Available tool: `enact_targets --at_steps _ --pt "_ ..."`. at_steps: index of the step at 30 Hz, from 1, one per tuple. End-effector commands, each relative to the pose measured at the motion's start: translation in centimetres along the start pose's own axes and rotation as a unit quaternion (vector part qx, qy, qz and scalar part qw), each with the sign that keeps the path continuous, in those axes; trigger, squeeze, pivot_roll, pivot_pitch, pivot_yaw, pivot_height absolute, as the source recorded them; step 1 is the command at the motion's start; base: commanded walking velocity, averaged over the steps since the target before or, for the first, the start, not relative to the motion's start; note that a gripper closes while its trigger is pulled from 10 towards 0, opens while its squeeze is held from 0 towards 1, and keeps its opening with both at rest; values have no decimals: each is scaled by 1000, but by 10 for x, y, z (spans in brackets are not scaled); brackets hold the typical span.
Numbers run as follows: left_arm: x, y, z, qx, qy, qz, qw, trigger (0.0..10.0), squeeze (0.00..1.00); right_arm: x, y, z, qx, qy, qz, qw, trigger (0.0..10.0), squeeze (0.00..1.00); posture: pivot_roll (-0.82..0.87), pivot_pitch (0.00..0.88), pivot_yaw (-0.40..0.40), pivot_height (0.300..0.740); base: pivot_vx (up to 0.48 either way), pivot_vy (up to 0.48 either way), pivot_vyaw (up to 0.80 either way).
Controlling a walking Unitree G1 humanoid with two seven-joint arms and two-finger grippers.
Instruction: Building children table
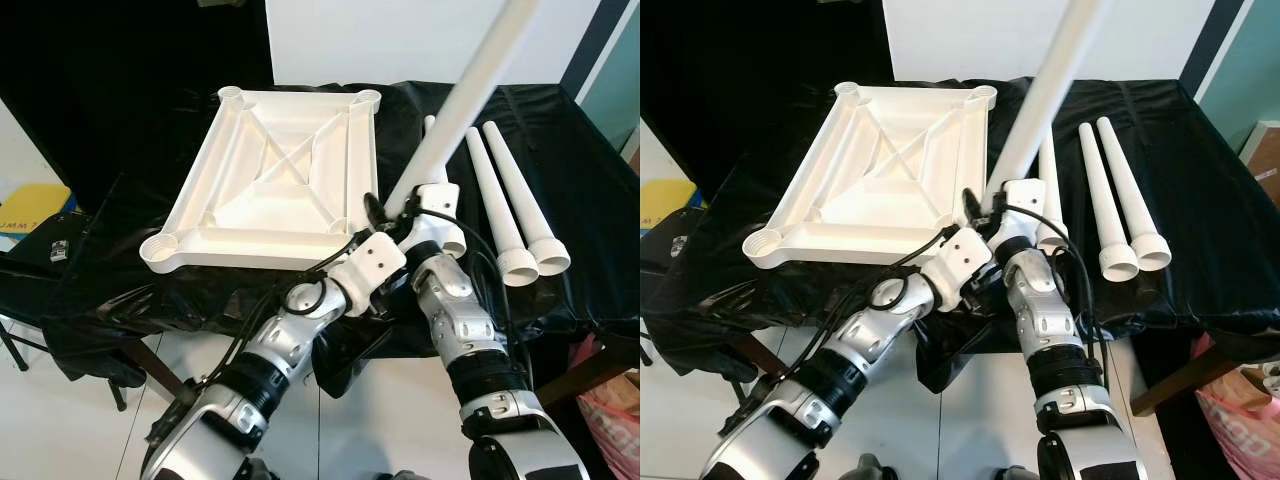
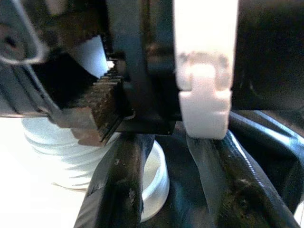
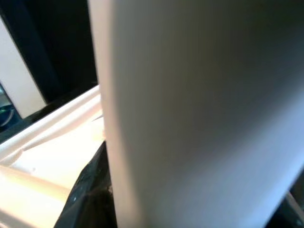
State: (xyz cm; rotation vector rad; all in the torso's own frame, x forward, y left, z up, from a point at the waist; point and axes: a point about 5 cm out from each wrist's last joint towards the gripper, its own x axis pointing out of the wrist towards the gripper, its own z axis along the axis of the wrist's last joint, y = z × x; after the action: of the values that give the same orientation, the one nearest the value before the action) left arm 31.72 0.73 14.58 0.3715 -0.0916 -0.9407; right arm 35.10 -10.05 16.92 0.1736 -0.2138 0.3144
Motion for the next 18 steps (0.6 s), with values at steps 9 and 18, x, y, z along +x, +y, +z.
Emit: enact_targets --at_steps 9,18 --pt "-44 28 -19 1 46 7 999 10000 0 3 -8 -9 0 13 -27 1000 10000 0 -7 72 -4 740 0 0 0" --pt "-52 55 -27 9 102 89 991 10000 0 8 -15 3 47 -29 -52 997 10000 0 7 74 -22 740 0 0 0"
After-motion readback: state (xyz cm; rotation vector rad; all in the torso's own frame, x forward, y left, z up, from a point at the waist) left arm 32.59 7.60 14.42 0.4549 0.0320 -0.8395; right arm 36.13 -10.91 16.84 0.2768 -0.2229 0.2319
